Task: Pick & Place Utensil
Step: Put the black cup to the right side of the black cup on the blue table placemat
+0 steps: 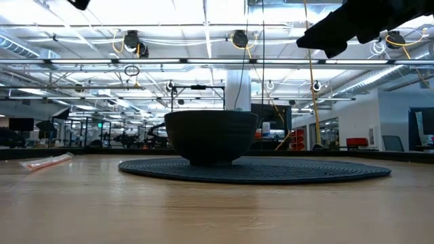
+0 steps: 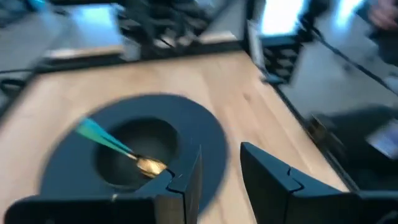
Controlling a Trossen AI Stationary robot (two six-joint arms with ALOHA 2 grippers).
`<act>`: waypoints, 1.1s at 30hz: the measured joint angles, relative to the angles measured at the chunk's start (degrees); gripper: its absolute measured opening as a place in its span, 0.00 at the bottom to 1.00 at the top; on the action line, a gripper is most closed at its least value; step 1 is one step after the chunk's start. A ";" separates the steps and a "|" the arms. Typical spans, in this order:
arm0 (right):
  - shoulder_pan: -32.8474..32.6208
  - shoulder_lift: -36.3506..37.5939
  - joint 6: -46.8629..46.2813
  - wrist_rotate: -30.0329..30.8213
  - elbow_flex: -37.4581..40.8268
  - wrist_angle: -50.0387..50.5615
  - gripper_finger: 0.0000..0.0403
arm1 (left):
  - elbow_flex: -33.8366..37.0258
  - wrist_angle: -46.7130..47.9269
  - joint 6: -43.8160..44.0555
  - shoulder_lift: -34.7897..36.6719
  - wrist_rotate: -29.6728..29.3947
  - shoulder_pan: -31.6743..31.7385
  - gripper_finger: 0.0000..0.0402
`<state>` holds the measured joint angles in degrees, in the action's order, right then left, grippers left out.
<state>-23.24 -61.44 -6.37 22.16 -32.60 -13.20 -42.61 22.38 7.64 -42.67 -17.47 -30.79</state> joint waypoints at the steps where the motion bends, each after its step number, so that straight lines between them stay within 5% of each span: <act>1: -0.03 -0.24 0.00 0.00 0.00 -0.02 0.32 | 0.00 0.87 0.80 -0.26 0.46 -1.19 0.29; 13: -0.04 -1.57 1.51 -0.03 0.00 -1.36 0.32 | 0.02 6.19 18.16 -6.59 1.37 -12.61 0.29; 33: -0.07 -1.55 2.75 -4.40 0.00 -6.33 0.32 | -0.06 9.63 39.58 -14.76 5.51 -19.61 0.29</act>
<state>-23.31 -62.98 -3.62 17.76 -32.60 -19.53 -42.67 32.01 47.22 -57.43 -11.96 -50.39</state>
